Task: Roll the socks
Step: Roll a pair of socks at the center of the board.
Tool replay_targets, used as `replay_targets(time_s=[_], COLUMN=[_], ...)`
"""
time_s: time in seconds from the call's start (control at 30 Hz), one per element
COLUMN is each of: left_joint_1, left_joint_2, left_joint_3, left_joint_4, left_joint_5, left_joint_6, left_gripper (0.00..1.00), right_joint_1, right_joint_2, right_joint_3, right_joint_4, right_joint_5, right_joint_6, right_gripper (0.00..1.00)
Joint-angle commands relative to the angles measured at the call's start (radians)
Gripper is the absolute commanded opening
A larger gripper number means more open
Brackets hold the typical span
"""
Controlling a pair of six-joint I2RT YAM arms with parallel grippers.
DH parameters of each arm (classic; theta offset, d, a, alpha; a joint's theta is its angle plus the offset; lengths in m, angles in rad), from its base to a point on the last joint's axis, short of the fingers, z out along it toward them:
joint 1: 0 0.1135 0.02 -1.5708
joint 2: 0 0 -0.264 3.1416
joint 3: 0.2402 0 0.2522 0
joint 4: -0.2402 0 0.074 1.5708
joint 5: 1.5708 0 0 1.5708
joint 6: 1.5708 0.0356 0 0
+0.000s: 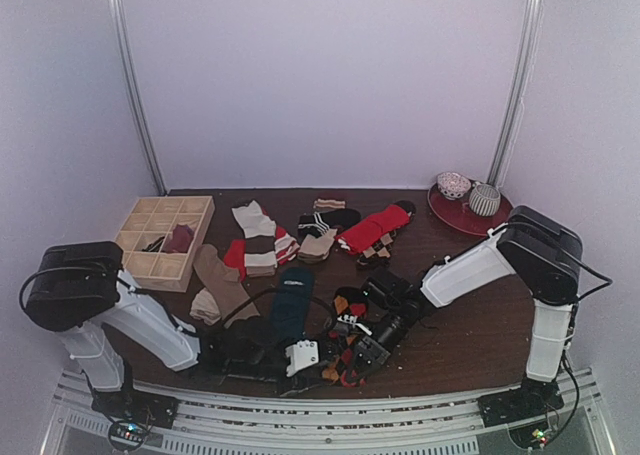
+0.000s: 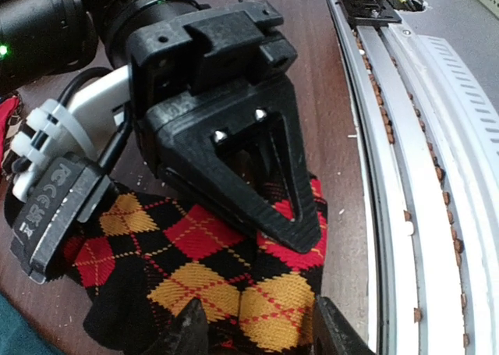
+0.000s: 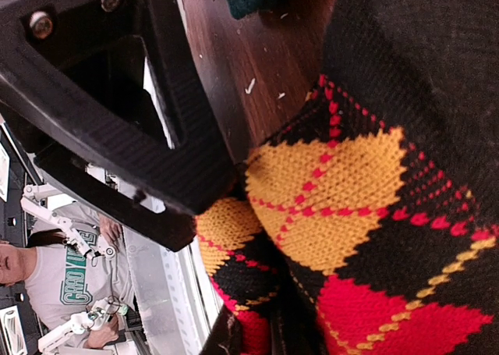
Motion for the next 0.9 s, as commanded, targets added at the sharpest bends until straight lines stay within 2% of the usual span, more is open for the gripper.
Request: replay_targets(time_s=[0.0,0.27,0.4,0.43,0.53,0.57,0.6,0.73,0.87], left_joint_1=[-0.011,-0.02,-0.02,-0.021,-0.02,-0.02,-0.02,-0.011,0.014], left_joint_2=[0.046,0.13,0.148,0.145,0.136,0.138,0.142,0.165,0.178], left_joint_3=[0.031,0.121,0.152,0.146,0.126,0.122,0.118,0.071,0.02], left_joint_4=[0.011,-0.088,-0.159,-0.161,-0.194,-0.215,-0.234,-0.249,-0.214], left_joint_5=[0.064,0.03,0.022,0.021,0.0,-0.008,-0.011,0.051,0.143], left_joint_6=[-0.015,-0.035,-0.077,-0.091,-0.157,-0.187,-0.218,-0.342,-0.444], left_gripper=[0.45,0.42,0.06,0.0,0.0,0.0,0.0,0.0,0.0], right_joint_1=[-0.004,-0.006,-0.006,-0.007,-0.007,-0.007,-0.008,-0.01,0.029], right_joint_2=[0.071,0.056,0.04,0.034,0.003,-0.017,-0.044,-0.271,-0.555], right_joint_3=[-0.043,-0.049,-0.064,-0.071,-0.096,-0.107,-0.122,-0.25,-0.482], right_joint_4=[-0.162,-0.149,-0.118,-0.102,-0.046,-0.018,0.02,0.346,0.69], right_joint_5=[0.172,0.175,0.177,0.18,0.201,0.211,0.222,0.311,0.494], right_joint_6=[-0.007,0.001,0.02,0.027,0.04,0.05,0.057,0.111,0.008], right_gripper=[0.09,0.1,0.11,0.13,0.22,0.32,0.37,0.42,0.5])
